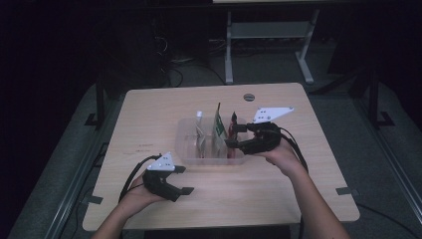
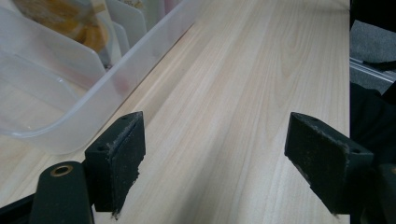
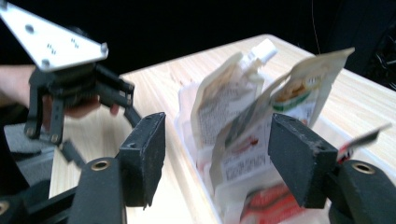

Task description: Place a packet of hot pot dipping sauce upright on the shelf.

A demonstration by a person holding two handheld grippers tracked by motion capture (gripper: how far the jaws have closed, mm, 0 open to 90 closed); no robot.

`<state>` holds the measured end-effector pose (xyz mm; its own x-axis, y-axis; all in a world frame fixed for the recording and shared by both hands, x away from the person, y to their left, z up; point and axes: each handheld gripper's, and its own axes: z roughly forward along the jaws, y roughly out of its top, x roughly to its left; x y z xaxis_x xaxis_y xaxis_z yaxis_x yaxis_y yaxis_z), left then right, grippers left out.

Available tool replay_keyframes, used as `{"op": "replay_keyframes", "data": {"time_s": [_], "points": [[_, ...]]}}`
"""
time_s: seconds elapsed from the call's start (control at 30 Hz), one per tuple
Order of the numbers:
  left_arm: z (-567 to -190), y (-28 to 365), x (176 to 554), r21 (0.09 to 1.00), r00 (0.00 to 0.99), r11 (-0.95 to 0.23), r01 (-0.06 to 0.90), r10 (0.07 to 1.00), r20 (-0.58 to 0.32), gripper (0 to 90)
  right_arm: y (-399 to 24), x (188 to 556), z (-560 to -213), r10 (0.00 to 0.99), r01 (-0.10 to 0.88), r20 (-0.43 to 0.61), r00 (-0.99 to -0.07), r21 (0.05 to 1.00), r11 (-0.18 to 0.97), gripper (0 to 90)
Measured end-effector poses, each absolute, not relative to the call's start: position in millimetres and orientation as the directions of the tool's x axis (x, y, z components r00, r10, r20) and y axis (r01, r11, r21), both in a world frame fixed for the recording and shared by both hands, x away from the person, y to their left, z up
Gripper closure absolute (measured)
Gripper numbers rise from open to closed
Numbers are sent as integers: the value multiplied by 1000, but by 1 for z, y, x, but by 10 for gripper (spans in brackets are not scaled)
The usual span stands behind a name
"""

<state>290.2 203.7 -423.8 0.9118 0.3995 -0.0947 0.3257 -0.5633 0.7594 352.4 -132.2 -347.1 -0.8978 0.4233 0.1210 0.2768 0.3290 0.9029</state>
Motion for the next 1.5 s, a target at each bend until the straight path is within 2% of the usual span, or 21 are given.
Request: {"op": "replay_keyframes", "data": {"time_s": [0.43, 0.8, 1.0, 1.23, 1.5], "points": [[-421, 214, 281, 745, 905, -570, 347, 413, -106, 200, -161, 317, -358, 446, 290, 111, -888, 889, 355, 342], [-430, 241, 267, 716, 888, -586, 380, 449, -103, 200, -190, 292, -392, 508, 357, 127, -852, 850, 387, 312], [-435, 255, 260, 699, 877, -597, 393, 472, -89, 200, -203, 288, -408, 560, 394, 119, -820, 827, 401, 290], [-442, 258, 264, 644, 880, -664, 380, 475, -30, 199, -219, 291, -428, 598, 421, 82, -797, 786, 453, 276], [-444, 259, 266, 643, 879, -662, 385, 476, -36, 199, -218, 292, -438, 579, 429, 65, -813, 738, 521, 267]]}}
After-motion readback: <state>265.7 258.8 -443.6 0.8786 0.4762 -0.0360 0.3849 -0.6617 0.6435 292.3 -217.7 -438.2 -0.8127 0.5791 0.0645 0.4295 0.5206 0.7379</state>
